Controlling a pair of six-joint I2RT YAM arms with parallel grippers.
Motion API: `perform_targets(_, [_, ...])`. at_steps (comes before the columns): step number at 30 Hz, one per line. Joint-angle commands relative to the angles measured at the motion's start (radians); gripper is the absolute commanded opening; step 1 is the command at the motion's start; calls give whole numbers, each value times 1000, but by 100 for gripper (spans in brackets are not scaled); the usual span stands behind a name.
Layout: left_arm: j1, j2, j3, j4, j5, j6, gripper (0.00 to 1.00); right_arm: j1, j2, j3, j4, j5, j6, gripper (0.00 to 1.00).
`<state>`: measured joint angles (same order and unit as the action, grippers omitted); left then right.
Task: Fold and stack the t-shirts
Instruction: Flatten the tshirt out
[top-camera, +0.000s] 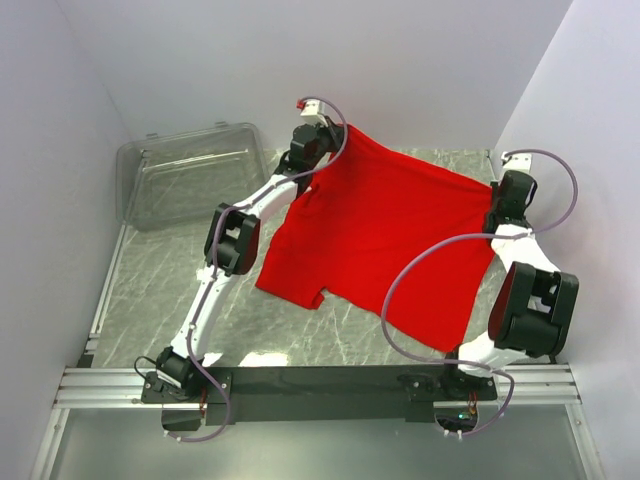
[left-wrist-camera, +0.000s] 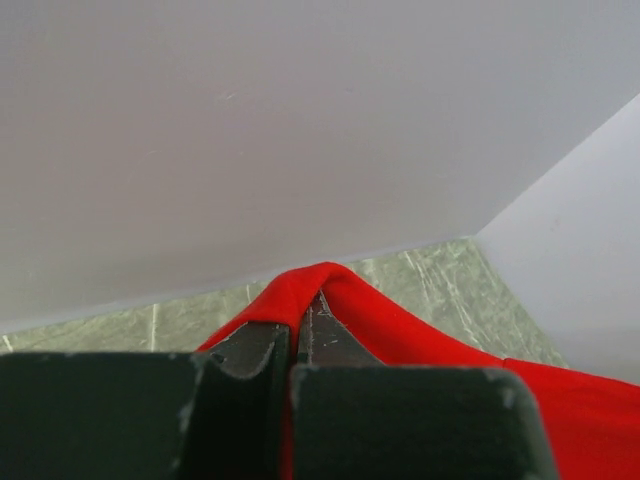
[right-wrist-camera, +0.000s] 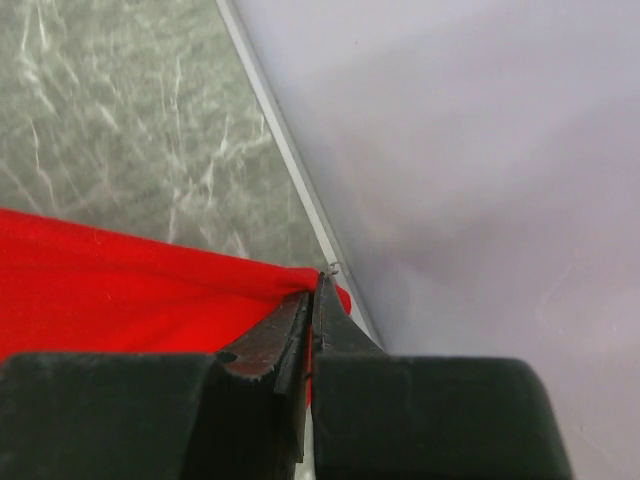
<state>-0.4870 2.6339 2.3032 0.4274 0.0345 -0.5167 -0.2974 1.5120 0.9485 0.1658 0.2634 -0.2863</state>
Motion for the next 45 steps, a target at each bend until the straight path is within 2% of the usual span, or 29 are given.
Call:
perform_targets(1, [4,14,53,65,-31,23,1,-8,23,58,58,33,41,0])
perform_targets(6, [14,15,68,73,-48,26,1,-9,7,59,37,-56,61,0])
perform_targets(9, [19,9,53,63,-42,30,1,-9,1,76,-31,-139,68,0])
perform_targets(14, [25,-6,19,63,-21,35,1,-9,-38,82,-178,-355,-17,0])
perform_targets(17, [28,3,38,60,-16,38,1,-9,-67,67,-241,-452,-74,0])
perform_targets(19, [31,6,45,59,-18,41,1,-9,-75,61,-255,-464,-77,0])
perform_targets(27, [42,-2,24,51,-2,67,1,-14,-46,102,-258,-377,-36,0])
perform_targets(36, [42,44,73,60,13,29,1,-75,-7,156,-216,-150,4,0])
perform_targets(45, [31,80,97,74,16,7,1,-100,7,137,-209,-144,3,0])
